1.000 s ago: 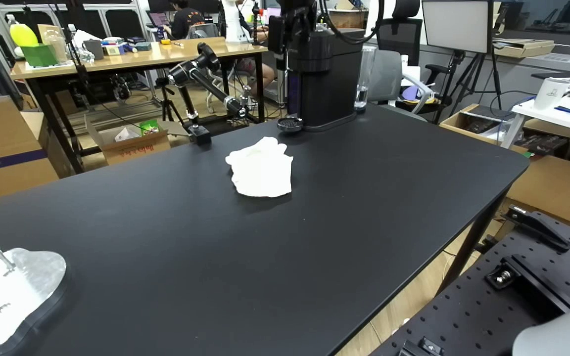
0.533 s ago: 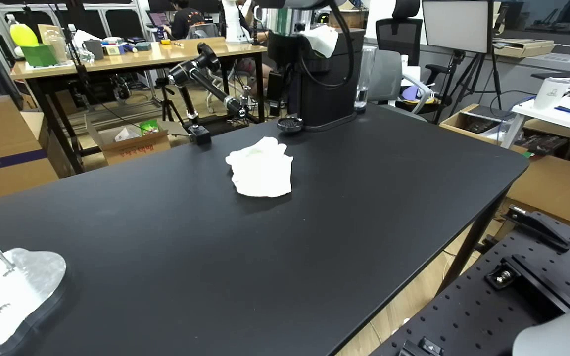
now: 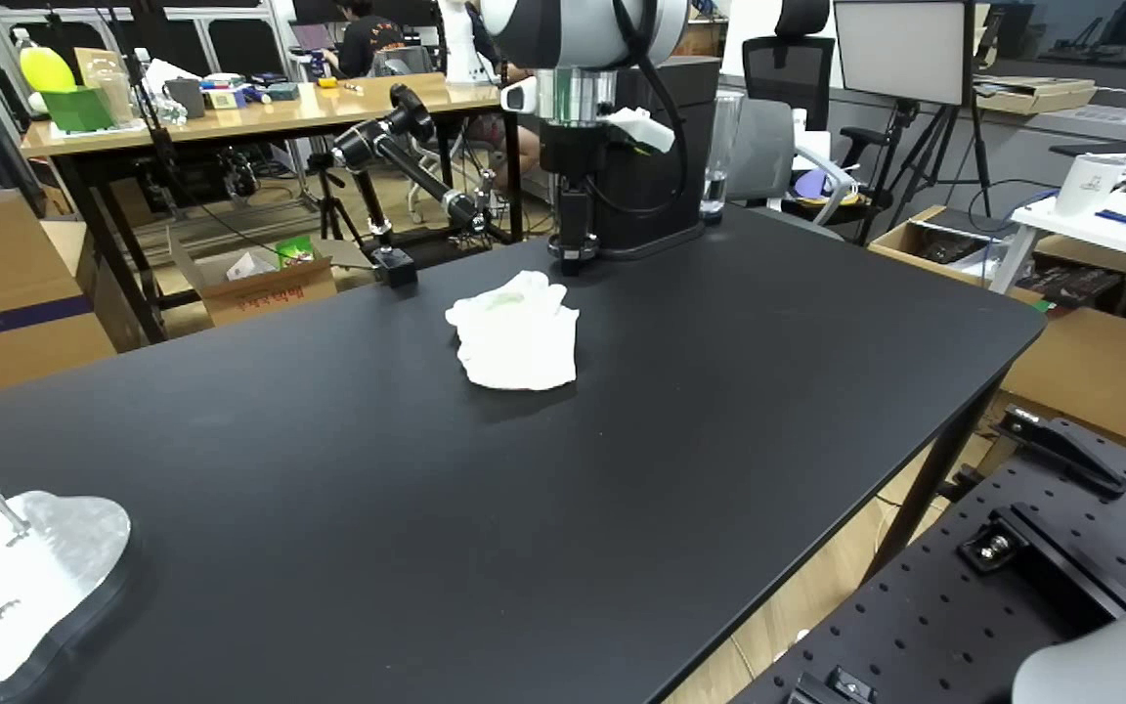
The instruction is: Pick the cloth and hang it on the object
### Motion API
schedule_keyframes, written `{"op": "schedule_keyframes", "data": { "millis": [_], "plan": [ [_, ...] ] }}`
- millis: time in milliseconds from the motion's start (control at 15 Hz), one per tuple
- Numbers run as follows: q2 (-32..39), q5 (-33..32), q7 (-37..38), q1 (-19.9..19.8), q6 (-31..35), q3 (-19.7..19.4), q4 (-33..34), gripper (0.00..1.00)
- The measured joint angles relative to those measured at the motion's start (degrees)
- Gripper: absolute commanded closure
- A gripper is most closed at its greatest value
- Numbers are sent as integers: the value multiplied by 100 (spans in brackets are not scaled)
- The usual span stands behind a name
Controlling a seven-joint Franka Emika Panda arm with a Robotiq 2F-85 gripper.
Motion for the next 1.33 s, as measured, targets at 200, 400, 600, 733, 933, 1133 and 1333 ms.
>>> {"op": "schedule_keyframes", "data": {
  "millis": [200,400,600,733,933,1133,1333],
  "plan": [
    [218,-297,60,77,222,-123,61,0],
    [423,-467,452,221,935,-225,79,0],
    [595,-618,1005,408,1673,-318,97,0],
    [698,-771,1338,524,1921,-386,127,16],
    [827,-960,1713,620,2075,-443,162,41],
    [930,-1027,1940,630,2075,-444,236,62],
    [982,-1026,2055,624,2057,-434,285,82]
  ]
}}
